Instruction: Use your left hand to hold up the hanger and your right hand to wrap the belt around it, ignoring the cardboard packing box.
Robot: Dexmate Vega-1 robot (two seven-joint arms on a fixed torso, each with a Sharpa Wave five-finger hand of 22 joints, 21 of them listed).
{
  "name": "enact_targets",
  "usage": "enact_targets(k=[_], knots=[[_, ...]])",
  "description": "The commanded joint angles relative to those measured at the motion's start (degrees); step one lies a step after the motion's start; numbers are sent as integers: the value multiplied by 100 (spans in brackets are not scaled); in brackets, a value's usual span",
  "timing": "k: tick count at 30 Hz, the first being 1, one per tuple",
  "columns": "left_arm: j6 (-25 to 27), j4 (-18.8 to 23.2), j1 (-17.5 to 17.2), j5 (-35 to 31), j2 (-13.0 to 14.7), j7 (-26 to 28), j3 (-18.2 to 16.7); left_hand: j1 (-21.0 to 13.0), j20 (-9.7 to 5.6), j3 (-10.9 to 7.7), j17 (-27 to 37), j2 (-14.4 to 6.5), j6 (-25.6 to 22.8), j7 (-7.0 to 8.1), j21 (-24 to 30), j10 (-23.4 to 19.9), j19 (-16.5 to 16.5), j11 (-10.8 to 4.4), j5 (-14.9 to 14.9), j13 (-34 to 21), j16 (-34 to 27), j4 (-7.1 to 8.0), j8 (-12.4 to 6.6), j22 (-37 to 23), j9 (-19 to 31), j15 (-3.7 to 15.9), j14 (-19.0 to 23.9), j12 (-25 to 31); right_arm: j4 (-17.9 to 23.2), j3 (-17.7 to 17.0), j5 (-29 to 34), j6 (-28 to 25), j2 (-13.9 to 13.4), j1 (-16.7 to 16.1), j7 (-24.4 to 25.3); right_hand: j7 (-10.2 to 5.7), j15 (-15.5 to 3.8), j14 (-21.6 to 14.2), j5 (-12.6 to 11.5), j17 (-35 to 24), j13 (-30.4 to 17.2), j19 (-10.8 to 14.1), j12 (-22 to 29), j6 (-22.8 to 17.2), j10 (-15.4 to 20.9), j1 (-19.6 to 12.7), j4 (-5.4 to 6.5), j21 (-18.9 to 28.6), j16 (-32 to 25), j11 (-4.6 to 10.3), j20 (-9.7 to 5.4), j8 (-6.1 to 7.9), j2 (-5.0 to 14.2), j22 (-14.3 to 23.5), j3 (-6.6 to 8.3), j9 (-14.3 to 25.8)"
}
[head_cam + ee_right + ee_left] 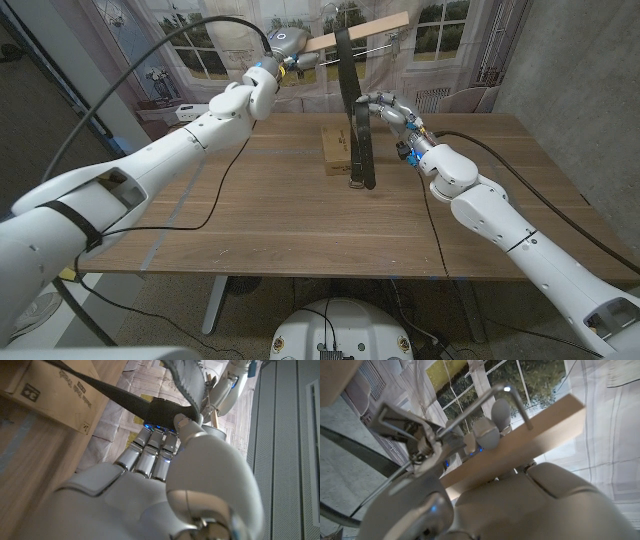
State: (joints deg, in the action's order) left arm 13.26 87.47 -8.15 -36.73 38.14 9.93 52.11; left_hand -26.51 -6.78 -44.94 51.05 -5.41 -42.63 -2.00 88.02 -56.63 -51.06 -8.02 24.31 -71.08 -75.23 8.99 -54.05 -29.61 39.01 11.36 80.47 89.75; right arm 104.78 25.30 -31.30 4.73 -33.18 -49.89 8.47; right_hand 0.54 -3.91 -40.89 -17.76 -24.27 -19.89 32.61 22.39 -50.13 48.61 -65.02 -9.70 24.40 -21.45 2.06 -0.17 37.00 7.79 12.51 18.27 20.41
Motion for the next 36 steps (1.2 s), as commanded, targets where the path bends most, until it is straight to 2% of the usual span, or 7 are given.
enact_targets(k=[1, 6, 13, 19, 27, 30, 36], knots=[[-424, 659, 501, -1215, 634, -1454, 416, 11, -341, -18, -10, -11, 187, -168, 33, 42, 67, -29, -21, -7, 14, 7, -49, -23, 2, -12, -32, 21, -1754, 167, 43, 951, 730, 202, -269, 158, -739, 30, -8, -52, -27, -17, 17, -192, -31, -32, 145, 43, -40, 5, -17, 21, 14, 24, -144, -9], [-523, 1011, 413, -2275, 852, -1305, 513, 28, -343, -10, -73, 26, 201, -124, 17, 56, 81, -44, -12, -5, 58, 15, -73, -4, -29, -15, -50, 21, -2232, 139, 9, 1221, 881, 326, -439, 144, -755, 39, -4, -91, -38, -41, 12, -193, -55, -23, 158, 59, -44, 42, -35, 18, 16, 27, -161, -21], [-813, 1317, 191, -2889, 1022, -1112, 341, 48, -351, -8, -93, 57, 211, -95, -2, 66, 87, -73, 3, -5, 54, 25, -95, 18, -65, -20, -22, 23, -2471, 33, 106, 1247, 875, 349, -276, 111, -772, 73, 5, -155, -56, -87, 2, -170, -91, -25, 165, 79, -51, 91, -69, 11, 17, 31, -191, -25], [-942, 1389, -34, -2910, 1018, -774, 90, 61, -349, -14, -124, 74, 209, -94, -1, 56, 96, -75, 20, -5, 66, 29, -118, 14, -97, -19, -37, 28, -2398, -50, 438, 1012, 697, 364, 146, 90, -803, 105, 22, -252, -80, -153, -9, -120, -134, -55, 158, 102, -88, 136, -121, 20, 20, 40, -235, 12], [-959, 1479, -463, -2508, 1067, 42, -324, 72, -340, -25, -144, 75, 223, -90, -15, 44, 65, -72, 39, -3, 57, 32, -154, 58, -110, -22, -19, 27, -2285, -132, 868, 575, 474, 432, 665, -50, -837, 173, 59, -362, -117, -289, -41, 2, -230, -75, 169, 111, -123, 250, -236, 8, 27, 57, -307, 59], [-964, 1552, -587, -2405, 1127, 143, -422, 79, -338, -29, -127, 74, 239, -98, 4, 29, 76, -52, 46, -2, 30, 34, -179, 30, -96, -18, -5, 29, -2312, -160, 959, 414, 444, 494, 806, -115, -850, 241, 80, -395, -139, -369, -71, 52, -308, -74, 185, 112, -108, 372, -309, 17, 36, 67, -343, 100], [-1002, 1731, -825, -2081, 1268, 211, -636, 92, -328, -35, -134, 72, 240, -113, 2, 28, 64, -62, 57, -2, 17, 38, -206, 42, -114, -21, -7, 27, -2333, -232, 1098, 89, 354, 645, 1016, -207, -863, 319, 103, -417, -173, -462, -101, 137, -386, -74, 217, 123, -70, 451, -397, 28, 74, 81, -375, 161]])
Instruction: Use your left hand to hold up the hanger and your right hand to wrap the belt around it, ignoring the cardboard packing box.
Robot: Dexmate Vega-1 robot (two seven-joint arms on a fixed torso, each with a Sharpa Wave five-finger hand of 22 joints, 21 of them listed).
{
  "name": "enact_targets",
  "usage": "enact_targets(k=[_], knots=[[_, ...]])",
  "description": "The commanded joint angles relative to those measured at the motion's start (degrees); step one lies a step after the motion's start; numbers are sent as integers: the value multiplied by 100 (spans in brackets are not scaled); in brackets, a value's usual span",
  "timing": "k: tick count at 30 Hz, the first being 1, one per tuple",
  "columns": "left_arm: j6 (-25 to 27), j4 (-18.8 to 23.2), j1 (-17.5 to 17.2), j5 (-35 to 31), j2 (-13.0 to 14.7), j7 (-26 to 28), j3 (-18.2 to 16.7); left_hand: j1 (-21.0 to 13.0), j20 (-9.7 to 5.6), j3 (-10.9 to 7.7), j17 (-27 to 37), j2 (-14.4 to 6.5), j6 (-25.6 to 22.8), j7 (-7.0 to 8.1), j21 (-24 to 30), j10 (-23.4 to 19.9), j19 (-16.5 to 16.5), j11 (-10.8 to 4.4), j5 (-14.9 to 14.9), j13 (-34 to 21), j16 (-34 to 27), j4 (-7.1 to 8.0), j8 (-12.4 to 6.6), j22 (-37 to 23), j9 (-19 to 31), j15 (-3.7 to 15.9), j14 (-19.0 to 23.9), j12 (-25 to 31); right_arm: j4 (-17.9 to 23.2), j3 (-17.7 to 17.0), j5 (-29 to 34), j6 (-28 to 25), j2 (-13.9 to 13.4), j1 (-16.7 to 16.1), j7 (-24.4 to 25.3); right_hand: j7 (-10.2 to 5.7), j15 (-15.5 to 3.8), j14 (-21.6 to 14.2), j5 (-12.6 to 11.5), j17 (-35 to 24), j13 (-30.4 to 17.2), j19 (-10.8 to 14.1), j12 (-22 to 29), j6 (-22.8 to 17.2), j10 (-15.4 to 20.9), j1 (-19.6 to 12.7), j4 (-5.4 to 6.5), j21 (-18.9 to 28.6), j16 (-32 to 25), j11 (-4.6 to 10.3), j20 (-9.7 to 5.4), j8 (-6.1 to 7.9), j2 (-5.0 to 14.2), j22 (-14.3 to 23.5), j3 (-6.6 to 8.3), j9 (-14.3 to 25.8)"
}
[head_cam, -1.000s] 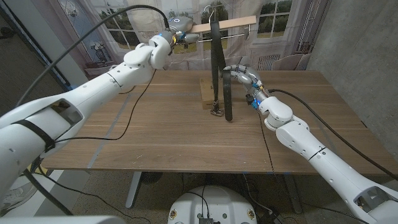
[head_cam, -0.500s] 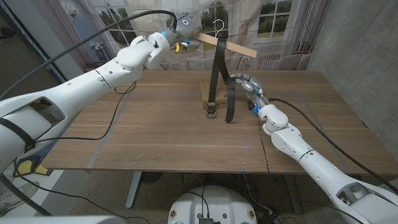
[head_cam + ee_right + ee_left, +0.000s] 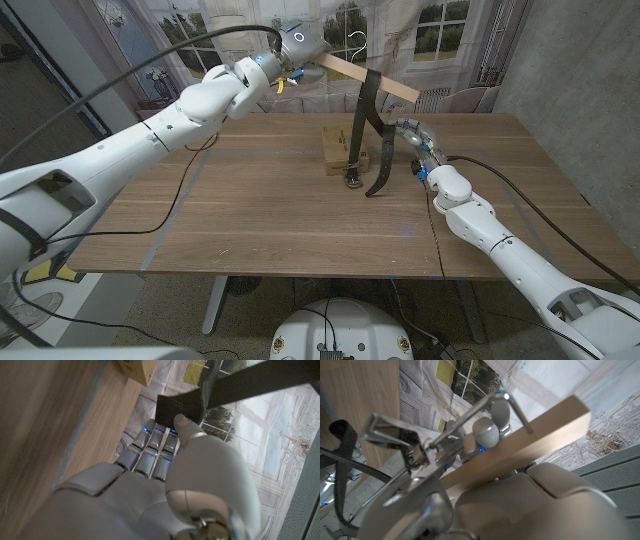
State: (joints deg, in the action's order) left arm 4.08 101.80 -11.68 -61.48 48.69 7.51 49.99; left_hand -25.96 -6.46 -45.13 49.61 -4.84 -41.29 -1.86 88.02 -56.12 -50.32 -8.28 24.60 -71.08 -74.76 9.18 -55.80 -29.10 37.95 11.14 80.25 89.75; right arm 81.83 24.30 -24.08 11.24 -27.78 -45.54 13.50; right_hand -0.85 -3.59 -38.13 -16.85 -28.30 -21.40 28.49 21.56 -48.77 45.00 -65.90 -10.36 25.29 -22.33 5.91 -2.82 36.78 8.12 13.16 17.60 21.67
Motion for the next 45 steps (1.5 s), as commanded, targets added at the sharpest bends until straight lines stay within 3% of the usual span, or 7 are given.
enact_targets(k=[1, 13, 19, 23, 34, 45], knots=[[-73, 320, -498, 369, 232, 462, -436, 38, -361, -17, -2, 16, 104, -129, 9, -21, -1, -35, 29, -2, -20, 19, -27, -23, -19, 0, 4, 26, 1, -148, 424, -640, -215, 223, 589, -84, -899, 60, 15, -13, -27, -68, -22, 19, -37, 13, 286, 35, 29, 77, -151, 50, 42, 19, -312, 44], [-36, 420, -695, 310, 298, 405, -507, 64, -366, -25, -13, 9, 138, -128, 17, -17, -1, -17, 45, -3, -47, 19, -95, -25, -28, 1, -6, 27, 790, -333, 934, -1650, -610, 401, 1226, -188, -928, 118, 29, -17, -79, -138, -57, 109, -120, 2, 323, 82, 92, 175, -225, 85, 87, 46, -342, 137], [-58, 311, -816, 423, 217, 679, -530, 74, -367, -28, -7, 7, 124, -134, 22, -26, -9, -33, 52, -3, -77, 16, -118, -21, -73, -1, 16, 30, 1213, -294, 1383, -2198, -796, 572, 1465, -213, -923, 120, 29, -6, -102, -168, -57, 128, -114, 13, 352, 104, 125, 219, -246, 107, 103, 57, -354, 175], [-3, 98, -972, 568, 66, 1116, -526, 79, -362, -31, -43, 2, 137, -143, 11, -35, -18, -16, 54, -3, -52, 16, -146, 3, -55, 3, -18, 32, 1442, -263, 1599, -2470, -887, 749, 1430, -234, -928, 110, 27, 0, -118, -177, -55, 127, -105, 16, 362, 121, 142, 251, -258, 116, 93, 60, -369, 181], [-58, -139, -978, 892, -87, 1070, -400, 90, -367, -35, -25, -12, 153, -150, 22, -28, -30, -14, 55, -4, -102, 13, -182, 2, -95, 7, 5, 28, 1754, -11, 2121, -2957, -1002, 1255, 1093, -271, -935, 93, 5, 34, -163, -208, -70, 137, -119, 1, 378, 166, 214, 305, -284, 134, 73, 60, -398, 199], [-79, -295, -833, 975, -266, 868, -220, 98, -365, -35, -18, -14, 163, -148, 25, -33, -28, -14, 55, -4, -126, 12, -206, -2, -113, 8, 10, 30, 1958, 228, 2544, -2797, -994, 1741, 577, -291, -941, 78, -33, 76, -208, -241, -77, 118, -91, -18, 394, 215, 299, 395, -283, 138, 47, 54, -435, 172]])
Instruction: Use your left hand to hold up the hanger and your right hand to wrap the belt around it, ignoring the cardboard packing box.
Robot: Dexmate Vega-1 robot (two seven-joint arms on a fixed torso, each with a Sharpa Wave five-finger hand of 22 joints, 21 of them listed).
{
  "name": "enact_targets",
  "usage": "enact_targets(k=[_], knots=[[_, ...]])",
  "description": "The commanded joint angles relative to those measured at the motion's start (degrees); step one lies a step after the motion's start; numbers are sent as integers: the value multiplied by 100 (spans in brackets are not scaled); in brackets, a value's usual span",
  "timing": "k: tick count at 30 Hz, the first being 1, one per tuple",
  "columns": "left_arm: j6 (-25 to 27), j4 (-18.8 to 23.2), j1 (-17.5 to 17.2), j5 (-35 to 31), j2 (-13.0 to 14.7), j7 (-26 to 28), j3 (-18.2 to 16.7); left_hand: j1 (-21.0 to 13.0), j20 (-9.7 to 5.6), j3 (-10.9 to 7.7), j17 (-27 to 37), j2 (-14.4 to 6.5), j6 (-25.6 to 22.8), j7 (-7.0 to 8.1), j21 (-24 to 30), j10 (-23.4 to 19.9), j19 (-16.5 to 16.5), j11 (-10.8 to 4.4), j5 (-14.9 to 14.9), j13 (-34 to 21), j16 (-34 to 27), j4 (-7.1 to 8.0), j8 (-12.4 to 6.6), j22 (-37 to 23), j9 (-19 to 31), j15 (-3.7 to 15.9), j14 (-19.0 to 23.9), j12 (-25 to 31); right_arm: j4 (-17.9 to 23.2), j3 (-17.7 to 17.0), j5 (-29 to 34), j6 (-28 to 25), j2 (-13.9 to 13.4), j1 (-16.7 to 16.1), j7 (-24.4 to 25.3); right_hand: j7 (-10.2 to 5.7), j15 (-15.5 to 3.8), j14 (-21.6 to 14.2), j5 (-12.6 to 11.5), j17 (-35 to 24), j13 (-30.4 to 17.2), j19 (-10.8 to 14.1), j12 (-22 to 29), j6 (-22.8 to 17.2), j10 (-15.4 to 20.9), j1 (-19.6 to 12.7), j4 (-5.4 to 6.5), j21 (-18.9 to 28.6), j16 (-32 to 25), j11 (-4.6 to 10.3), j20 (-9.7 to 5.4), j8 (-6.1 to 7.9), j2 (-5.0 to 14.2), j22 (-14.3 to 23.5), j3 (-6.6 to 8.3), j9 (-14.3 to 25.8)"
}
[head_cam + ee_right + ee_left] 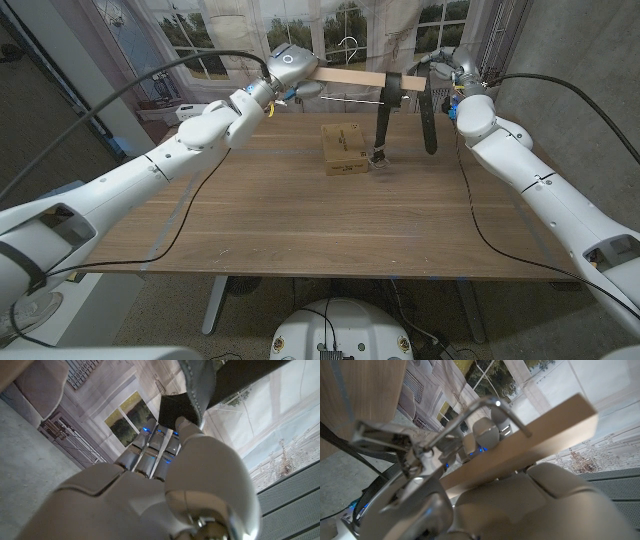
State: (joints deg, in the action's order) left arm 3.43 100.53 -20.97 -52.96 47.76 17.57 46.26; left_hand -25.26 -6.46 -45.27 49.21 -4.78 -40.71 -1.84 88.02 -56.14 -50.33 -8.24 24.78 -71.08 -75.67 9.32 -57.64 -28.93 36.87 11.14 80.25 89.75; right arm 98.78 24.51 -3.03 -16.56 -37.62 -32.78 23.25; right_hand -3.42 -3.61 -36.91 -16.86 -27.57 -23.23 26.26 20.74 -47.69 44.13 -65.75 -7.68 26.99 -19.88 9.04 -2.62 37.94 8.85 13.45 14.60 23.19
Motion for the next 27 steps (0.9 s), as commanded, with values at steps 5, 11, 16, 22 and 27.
enact_targets(k=[5, 11, 16, 22, 27], knots=[[34, -199, 159, 111, -246, -285, 235, 32, -367, -21, -3, -20, 107, -158, 25, -24, -27, -18, 37, -4, -23, -3, -37, -17, -15, 2, 1, 29, 272, 137, 364, 321, 170, 491, -437, 43, -924, -19, -44, 0, -75, -74, -52, 150, -118, 25, 239, 85, 106, -46, -249, 56, 112, 27, -135, 138], [184, -231, 199, 134, -336, -464, 292, 35, -369, -22, -18, -22, 114, -151, 26, -23, -26, -16, 38, -4, -19, -4, -48, -19, -27, 2, -2, 29, 372, 150, 603, 787, 265, 458, -303, 68, -928, 2, -47, -23, -114, -89, -45, 178, -102, 51, 294, 119, 125, -43, -197, 117, 156, 25, -129, 226], [415, -260, 209, 183, -405, -621, 301, 38, -363, -23, -16, -25, 133, -142, 25, -25, -27, -15, 38, -3, -34, -5, -56, -16, -38, 3, 7, 30, 609, 148, 1013, 1095, 269, 313, -64, 62, -931, 7, -50, -39, -138, -107, -37, 179, -83, 53, 309, 136, 133, -30, -192, 161, 157, 21, -124, 279], [526, -390, 329, 163, -492, -736, 397, 41, -367, -24, -16, -28, 131, -152, 25, -30, -23, -14, 37, -3, -41, -6, -76, -15, -37, 7, 3, 32, 884, 80, 1291, 1311, 251, 188, -80, 36, -942, -14, -55, -61, -173, -106, -19, 176, -43, 48, 321, 169, 135, -15, -193, 224, 147, 15, -117, 351], [544, -492, 415, 115, -573, -726, 498, 42, -363, -26, -30, -33, 127, -161, 30, -27, -28, -11, 36, -4, -37, -7, -91, -15, -56, 5, -9, 30, 1041, -67, 1241, 1443, 281, 96, -201, 34, -942, -33, -58, -73, -194, -93, -11, 165, -26, 47, 329, 195, 137, -9, -184, 264, 139, 10, -114, 393]])
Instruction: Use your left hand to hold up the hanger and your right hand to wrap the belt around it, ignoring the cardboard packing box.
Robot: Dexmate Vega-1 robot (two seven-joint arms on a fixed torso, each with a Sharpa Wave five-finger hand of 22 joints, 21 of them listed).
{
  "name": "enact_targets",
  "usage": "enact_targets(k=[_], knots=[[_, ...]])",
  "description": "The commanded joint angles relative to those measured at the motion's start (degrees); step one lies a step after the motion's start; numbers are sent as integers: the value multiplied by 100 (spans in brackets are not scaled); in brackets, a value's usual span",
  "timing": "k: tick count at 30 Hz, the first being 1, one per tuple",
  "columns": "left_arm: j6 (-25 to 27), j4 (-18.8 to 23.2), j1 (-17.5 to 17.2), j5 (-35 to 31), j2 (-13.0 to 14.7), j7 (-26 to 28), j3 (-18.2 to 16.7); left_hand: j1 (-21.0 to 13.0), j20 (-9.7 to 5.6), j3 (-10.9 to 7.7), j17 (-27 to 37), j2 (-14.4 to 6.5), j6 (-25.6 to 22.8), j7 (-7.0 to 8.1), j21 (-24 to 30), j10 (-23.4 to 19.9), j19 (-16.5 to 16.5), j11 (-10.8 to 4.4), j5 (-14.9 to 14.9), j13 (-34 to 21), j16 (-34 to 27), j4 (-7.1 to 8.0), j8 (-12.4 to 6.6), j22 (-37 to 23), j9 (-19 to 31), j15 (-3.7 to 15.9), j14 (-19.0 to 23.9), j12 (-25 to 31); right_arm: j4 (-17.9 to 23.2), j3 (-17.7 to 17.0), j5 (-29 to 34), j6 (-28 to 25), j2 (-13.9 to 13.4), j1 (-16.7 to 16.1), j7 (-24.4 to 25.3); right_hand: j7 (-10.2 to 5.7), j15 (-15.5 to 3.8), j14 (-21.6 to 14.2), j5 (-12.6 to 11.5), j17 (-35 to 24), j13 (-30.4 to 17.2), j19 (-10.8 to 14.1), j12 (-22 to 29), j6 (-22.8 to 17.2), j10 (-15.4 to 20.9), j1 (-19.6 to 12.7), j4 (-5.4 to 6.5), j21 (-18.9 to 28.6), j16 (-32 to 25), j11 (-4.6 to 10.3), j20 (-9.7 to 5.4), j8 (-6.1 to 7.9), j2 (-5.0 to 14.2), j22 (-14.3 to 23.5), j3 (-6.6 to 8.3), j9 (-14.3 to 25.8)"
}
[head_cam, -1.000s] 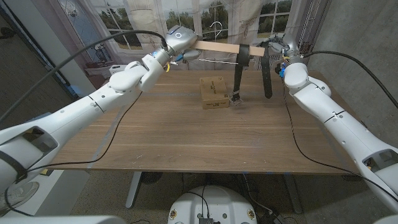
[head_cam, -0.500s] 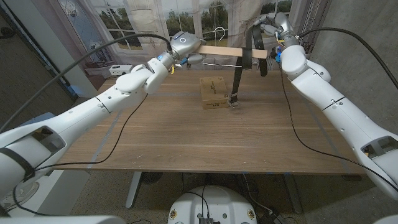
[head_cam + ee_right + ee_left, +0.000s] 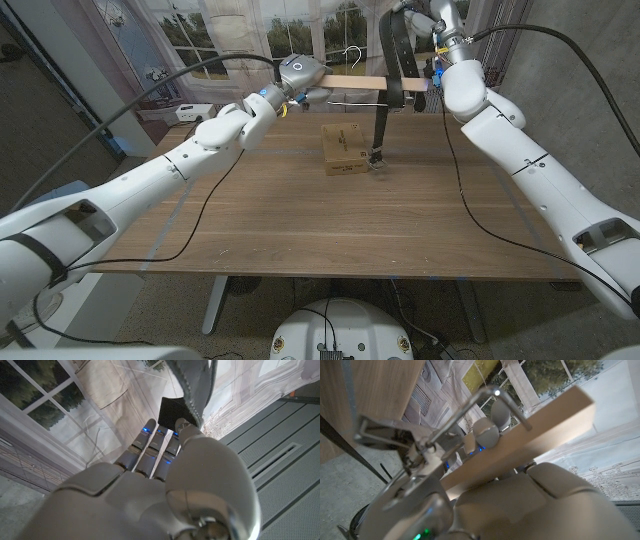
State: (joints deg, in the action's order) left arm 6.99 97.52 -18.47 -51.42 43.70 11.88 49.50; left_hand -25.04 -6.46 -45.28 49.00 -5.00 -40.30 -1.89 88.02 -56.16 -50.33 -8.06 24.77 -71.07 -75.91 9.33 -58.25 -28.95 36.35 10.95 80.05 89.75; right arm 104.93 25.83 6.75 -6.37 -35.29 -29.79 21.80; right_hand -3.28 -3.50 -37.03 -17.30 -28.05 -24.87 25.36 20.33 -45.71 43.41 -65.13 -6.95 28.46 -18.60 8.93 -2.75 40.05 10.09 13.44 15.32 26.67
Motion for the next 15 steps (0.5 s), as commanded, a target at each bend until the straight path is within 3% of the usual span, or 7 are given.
enact_targets(k=[1, 8, 15], knots=[[195, -210, 178, -37, -184, -158, 188, 20, -363, -24, 12, -10, 96, -152, 30, -29, -28, -31, 37, -4, -34, -10, -32, -15, 0, 26, 30, 32, 446, -251, 171, 481, 72, -235, -89, 21, -951, -25, -13, -27, -34, 0, 34, -33, 56, -13, 258, 52, 8, -10, -169, 59, 12, 10, -188, 51], [230, -353, 280, -62, -278, -179, 299, 23, -366, -24, 19, -12, 104, -151, 31, -25, -28, -31, 36, -4, -52, -11, -53, -14, -3, 28, 40, 31, 445, -656, -998, 1144, 243, -490, -549, 50, -944, -67, -17, -48, -65, 13, 54, -29, 99, -3, 274, 90, 4, -37, -148, 103, 3, 1, -188, 105], [393, -451, 340, -125, -370, -144, 361, 26, -359, -24, -2, -16, 112, -155, 35, -17, -32, -37, 34, -4, -43, -12, -70, -14, -28, 28, 18, 30, 958, -719, -1080, 558, 356, -728, -279, 122, -942, -139, -22, -85, -95, 39, 90, -100, 179, -7, 268, 137, -22, -132, -99, 115, -27, -10, -196, 60]])
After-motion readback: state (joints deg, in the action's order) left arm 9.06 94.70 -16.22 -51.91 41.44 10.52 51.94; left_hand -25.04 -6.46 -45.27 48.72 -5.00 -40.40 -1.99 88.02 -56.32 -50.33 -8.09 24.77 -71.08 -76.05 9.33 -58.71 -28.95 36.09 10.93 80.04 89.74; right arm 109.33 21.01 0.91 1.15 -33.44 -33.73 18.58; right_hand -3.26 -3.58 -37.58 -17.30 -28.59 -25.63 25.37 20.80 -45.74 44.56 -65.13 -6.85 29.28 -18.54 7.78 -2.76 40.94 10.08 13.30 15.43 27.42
